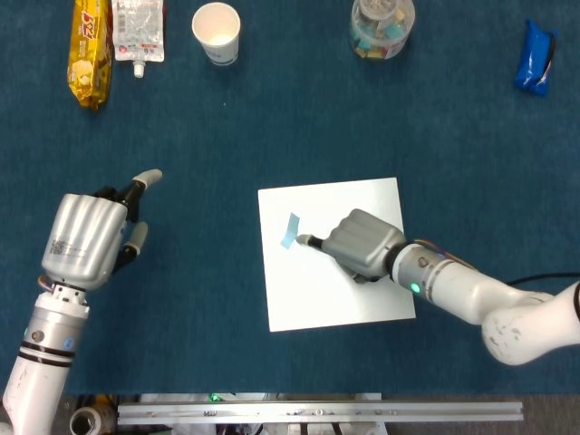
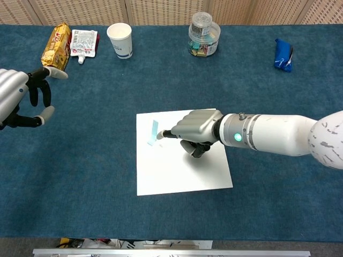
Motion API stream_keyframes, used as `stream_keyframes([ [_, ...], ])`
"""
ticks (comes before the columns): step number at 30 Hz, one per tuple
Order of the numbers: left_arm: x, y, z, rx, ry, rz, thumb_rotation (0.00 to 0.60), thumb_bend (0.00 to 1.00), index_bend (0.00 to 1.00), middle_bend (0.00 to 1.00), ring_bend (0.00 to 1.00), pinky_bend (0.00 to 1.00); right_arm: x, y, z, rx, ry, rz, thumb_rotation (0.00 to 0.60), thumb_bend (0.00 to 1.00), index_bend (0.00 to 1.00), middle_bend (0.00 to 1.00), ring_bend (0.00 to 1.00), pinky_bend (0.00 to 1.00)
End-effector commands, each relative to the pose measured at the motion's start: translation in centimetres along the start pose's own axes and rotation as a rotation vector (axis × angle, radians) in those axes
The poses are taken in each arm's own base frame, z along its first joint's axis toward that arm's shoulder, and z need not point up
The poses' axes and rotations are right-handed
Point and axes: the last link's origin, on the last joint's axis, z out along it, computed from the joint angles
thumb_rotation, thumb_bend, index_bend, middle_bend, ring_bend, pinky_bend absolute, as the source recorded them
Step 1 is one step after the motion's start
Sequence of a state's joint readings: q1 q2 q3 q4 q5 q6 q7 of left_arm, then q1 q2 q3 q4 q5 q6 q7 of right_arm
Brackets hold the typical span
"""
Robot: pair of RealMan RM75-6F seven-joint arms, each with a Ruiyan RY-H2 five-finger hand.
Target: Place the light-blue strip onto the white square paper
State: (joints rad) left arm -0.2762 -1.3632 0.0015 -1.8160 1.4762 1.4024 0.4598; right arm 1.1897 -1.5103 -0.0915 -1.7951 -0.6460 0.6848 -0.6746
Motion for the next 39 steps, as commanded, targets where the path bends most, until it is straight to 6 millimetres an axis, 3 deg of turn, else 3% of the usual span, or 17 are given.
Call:
stream_keyframes([
  [1,0.0,-0.1,0.0,0.002,-0.002,-0.002,0.6,0.38,0.22,0.57,0.57,0.83,0.1,-0.2,0.4,0.002,-0.003,0.004,0.587,1.0,0.05,1.0,1.0,1.0],
  [18,0.2,-0.5,-0.1,0.011,-0.002,-0.008,0.6,0.38,0.22,0.57,0.57,0.83,0.2,-1.3,2.0,0.011,-0.025,-0.005,0.588,1.0,0.05,1.0,1.0,1.0],
  [39,0.3,-0.4,-0.3,0.009,-0.005,-0.012,0.6,0.38,0.22,0.57,0.57,0.83,0.3,-0.8,1.9,-0.022,-0.024,0.0,0.589,1.0,0.06,1.0,1.0,1.0],
])
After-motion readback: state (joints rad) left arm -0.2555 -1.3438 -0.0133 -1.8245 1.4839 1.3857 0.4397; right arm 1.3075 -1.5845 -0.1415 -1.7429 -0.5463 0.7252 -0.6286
